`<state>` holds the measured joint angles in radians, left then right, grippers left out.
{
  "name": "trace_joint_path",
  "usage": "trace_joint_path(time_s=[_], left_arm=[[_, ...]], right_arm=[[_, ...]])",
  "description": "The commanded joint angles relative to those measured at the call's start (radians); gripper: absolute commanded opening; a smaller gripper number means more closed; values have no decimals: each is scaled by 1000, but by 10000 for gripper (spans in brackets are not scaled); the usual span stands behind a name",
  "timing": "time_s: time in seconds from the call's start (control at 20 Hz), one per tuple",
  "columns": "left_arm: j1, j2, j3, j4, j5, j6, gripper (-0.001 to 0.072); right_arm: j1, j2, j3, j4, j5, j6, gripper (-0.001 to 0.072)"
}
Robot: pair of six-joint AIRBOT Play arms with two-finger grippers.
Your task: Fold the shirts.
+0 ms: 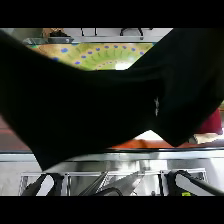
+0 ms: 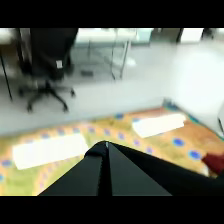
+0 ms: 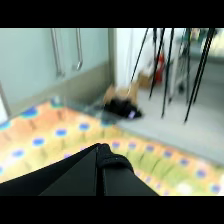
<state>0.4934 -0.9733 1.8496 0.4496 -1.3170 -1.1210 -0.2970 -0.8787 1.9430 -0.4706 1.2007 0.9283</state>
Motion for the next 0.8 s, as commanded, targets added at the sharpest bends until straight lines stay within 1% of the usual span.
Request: trace_joint_path(time_s=[0.0, 0.1, 0.2, 0.25, 0.4, 0.5, 0.6, 0.75], left_arm=[[-221, -164, -87, 299, 18, -28, 18], [-302, -286, -165, 415, 89, -30, 17], [-322, -428, -204, 480, 160, -30, 17], [-322, -511, -195, 505, 170, -31, 16], [-306, -760, -74, 584, 135, -70, 16], [-306, -879, 23, 612, 132, -104, 16], [-309, -971, 124, 632, 125, -139, 16], [-322, -1051, 220, 658, 64, -192, 16]], right_arm=[[26, -179, -102, -10, 81, 19, 22], [43, -293, -179, -56, 45, 10, 22], [61, -426, -209, -101, -11, 2, 22], [63, -496, -209, -101, -37, -2, 21], [70, -684, -208, -81, -139, -16, 21], [70, -770, -195, -65, -196, -28, 21], [68, -837, -153, -34, -207, -48, 20], [62, -886, -98, -90, -217, -64, 21]])
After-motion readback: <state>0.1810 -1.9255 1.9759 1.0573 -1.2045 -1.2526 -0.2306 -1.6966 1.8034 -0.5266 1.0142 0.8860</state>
